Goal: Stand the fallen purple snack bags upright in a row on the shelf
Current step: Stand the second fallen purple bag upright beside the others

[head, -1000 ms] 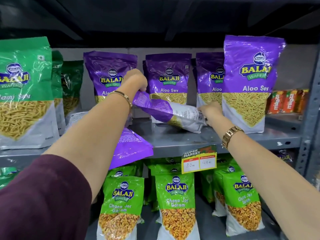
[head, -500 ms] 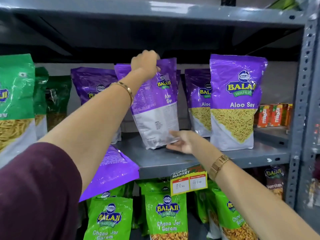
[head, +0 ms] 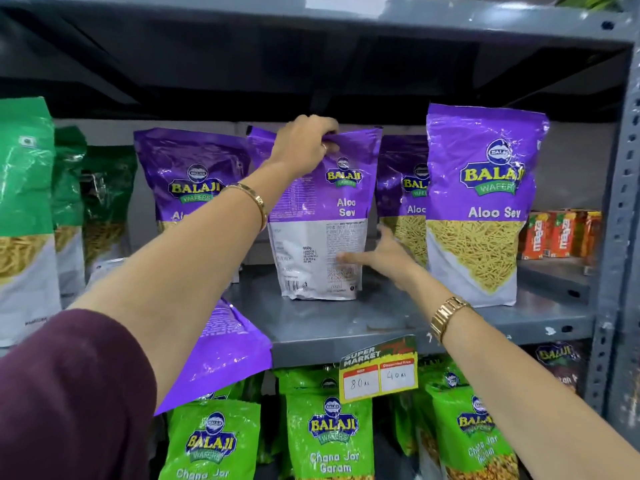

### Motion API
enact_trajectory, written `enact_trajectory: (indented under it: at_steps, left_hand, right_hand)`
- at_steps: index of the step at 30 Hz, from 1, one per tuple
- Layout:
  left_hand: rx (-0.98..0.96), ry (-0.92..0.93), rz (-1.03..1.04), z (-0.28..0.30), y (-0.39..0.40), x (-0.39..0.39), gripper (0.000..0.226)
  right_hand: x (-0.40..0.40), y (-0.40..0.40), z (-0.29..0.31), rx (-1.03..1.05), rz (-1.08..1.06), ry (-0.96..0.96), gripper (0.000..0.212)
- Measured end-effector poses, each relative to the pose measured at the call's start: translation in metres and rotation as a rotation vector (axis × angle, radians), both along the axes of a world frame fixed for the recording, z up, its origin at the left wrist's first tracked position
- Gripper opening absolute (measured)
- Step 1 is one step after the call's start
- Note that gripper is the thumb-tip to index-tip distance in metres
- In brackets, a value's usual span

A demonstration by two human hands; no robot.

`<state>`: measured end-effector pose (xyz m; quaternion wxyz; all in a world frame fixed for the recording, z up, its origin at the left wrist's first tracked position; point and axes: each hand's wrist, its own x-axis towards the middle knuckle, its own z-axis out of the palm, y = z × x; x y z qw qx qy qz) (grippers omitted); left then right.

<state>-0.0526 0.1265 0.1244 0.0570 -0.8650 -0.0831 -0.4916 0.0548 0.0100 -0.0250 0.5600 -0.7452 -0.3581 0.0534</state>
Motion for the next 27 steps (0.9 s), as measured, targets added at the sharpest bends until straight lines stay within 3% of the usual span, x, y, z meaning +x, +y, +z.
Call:
enact_trajectory:
  at_steps: [2,5,9,12,16,18,21,23,27]
  left_hand:
    - [0.012,-0.014,-0.032,-0.003,-0.003,0.001,0.022]
    - [0.034,-0.04,-0.013,-0.01,0.001,0.001,0.027]
    - [0.025,-0.135,0.166,-0.021,0.014,0.0,0.074]
    - [-0.257,-0.22,0.088,-0.035,0.033,-0.01,0.112]
    - [-0.748,-0.231,-0.06,-0.059,0.051,-0.02,0.124]
    - [-0.996,-0.148,-0.041,-0.07,0.055,-0.023,0.113]
    - [-1.295,0.142,-0.217,-0.087,0.059,-0.03,0.066]
    - [-1.358,0.215,-0.328,-0.099,0.061,-0.031,0.031]
    - [-1.357,0.179,-0.359,-0.109,0.058,-0.03,0.017]
  right_hand:
    - [0.003,0.006,0.002,0.116,0.104,-0.007,0.126]
    - [0.004,0.017,-0.001,0.164,0.157,-0.015,0.123]
    - [0.001,0.03,-0.006,0.244,0.194,-0.022,0.101]
    - [0.0,0.03,-0.006,0.251,0.195,-0.01,0.096]
    - [-0.005,0.027,-0.006,0.243,0.172,0.003,0.09]
    - [-0.009,0.023,-0.005,0.233,0.167,0.02,0.083]
    - [-0.008,0.013,-0.004,0.16,0.179,0.062,0.061]
    - [-0.005,0.007,-0.003,0.148,0.151,0.085,0.047]
    - [0.0,0.011,-0.001,0.236,0.072,0.113,0.042]
